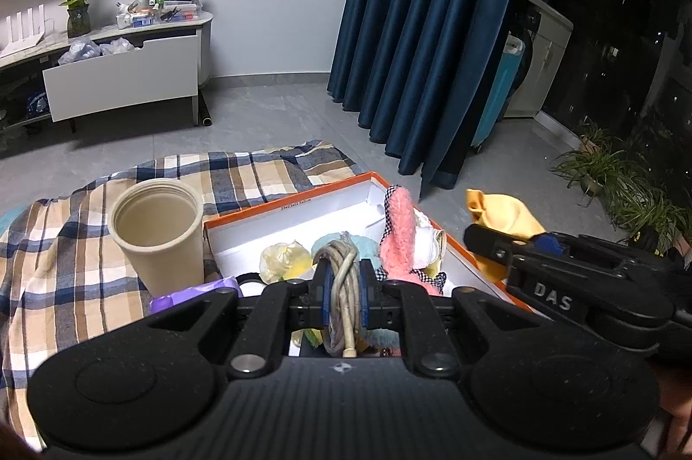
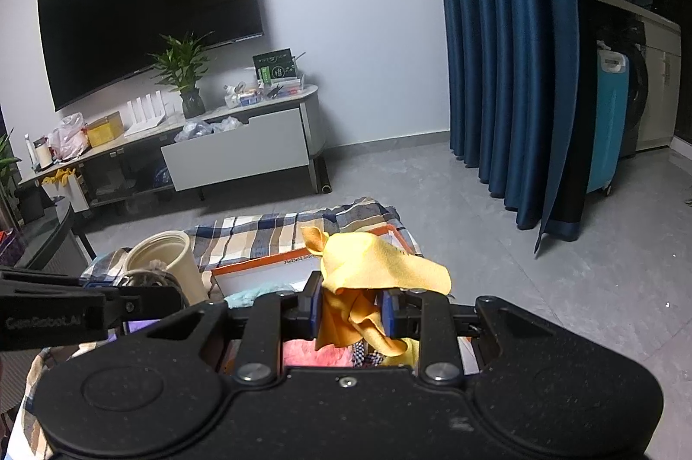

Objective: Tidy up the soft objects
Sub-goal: 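Open the right tool dropping the yellow cloth into the box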

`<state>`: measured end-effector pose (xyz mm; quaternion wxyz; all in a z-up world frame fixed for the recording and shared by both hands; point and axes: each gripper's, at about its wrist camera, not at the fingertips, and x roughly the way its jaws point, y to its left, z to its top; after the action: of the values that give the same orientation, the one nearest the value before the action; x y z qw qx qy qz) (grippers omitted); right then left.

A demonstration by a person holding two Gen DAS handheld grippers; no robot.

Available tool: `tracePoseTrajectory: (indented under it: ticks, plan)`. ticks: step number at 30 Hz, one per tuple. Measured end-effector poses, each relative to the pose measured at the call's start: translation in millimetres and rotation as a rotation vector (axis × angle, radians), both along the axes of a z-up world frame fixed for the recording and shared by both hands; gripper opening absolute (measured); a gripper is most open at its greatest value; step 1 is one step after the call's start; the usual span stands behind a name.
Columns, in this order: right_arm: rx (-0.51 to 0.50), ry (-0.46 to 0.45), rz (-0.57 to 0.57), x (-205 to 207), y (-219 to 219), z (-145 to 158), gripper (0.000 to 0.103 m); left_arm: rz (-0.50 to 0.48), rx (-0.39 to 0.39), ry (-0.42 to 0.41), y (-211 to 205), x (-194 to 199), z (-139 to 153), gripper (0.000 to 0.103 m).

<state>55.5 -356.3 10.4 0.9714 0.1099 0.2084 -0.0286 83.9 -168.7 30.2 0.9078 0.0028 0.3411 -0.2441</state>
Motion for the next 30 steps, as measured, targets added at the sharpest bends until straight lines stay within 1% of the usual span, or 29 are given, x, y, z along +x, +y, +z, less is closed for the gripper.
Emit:
tracePoseTrajectory:
  ticks: [7,12,13,14,15,18,22,27,30]
  plan:
    - [-0.004,0.016,0.036,29,-3,-1,0.033,0.001,0.005,0.007,-2,6,-2,0.015]
    - [-0.024,0.017,0.088,53,3,4,0.036,0.009,0.011,0.011,-2,10,-3,0.015]
    - [-0.026,0.014,0.099,56,3,4,0.039,0.012,0.013,0.011,-2,11,-3,0.015]
    - [-0.029,0.008,0.11,61,4,5,0.053,0.014,0.015,0.012,-2,11,-4,0.015]
    - [-0.031,0.008,0.115,65,4,6,0.063,0.014,0.016,0.012,-2,12,-3,0.015]
    - [-0.037,0.009,0.124,73,3,7,0.073,0.016,0.021,0.008,-2,12,-2,0.015]
    - [-0.042,-0.017,0.106,62,-3,10,0.074,0.014,0.018,0.009,-4,14,-2,0.015]
    - [-0.03,-0.085,0.029,22,-17,15,0.078,-0.004,0.013,0.009,-11,21,-2,0.015]
    - [-0.006,-0.096,-0.014,-2,-27,13,0.078,-0.024,0.02,0.006,-22,27,-2,0.015]
